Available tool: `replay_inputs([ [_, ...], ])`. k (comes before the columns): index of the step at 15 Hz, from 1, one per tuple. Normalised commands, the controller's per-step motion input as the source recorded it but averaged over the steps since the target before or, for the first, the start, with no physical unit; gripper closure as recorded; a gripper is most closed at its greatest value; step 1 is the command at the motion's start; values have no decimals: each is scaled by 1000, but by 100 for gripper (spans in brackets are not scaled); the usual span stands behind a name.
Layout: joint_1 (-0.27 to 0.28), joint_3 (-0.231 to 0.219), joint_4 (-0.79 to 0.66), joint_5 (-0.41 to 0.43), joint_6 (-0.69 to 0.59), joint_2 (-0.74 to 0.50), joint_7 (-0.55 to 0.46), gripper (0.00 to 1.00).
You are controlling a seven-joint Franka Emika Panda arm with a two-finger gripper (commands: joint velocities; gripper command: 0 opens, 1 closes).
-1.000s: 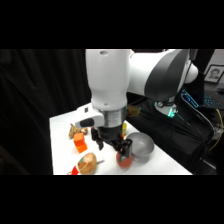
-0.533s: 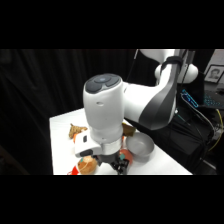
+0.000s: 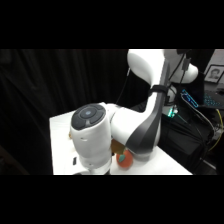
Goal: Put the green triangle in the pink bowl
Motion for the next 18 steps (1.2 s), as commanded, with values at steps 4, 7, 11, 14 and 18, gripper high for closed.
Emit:
replay_inputs([
  [4, 32, -43, 371, -39, -70, 289, -138, 0],
  [7, 13, -28, 217, -15, -44, 177, -122, 0],
  [11, 16, -26, 177, -9, -56, 102, -98, 0],
  [14, 1, -22, 148, 13, -51, 71, -78, 35],
  [18, 5, -36, 95, 4, -36, 36, -62, 64],
])
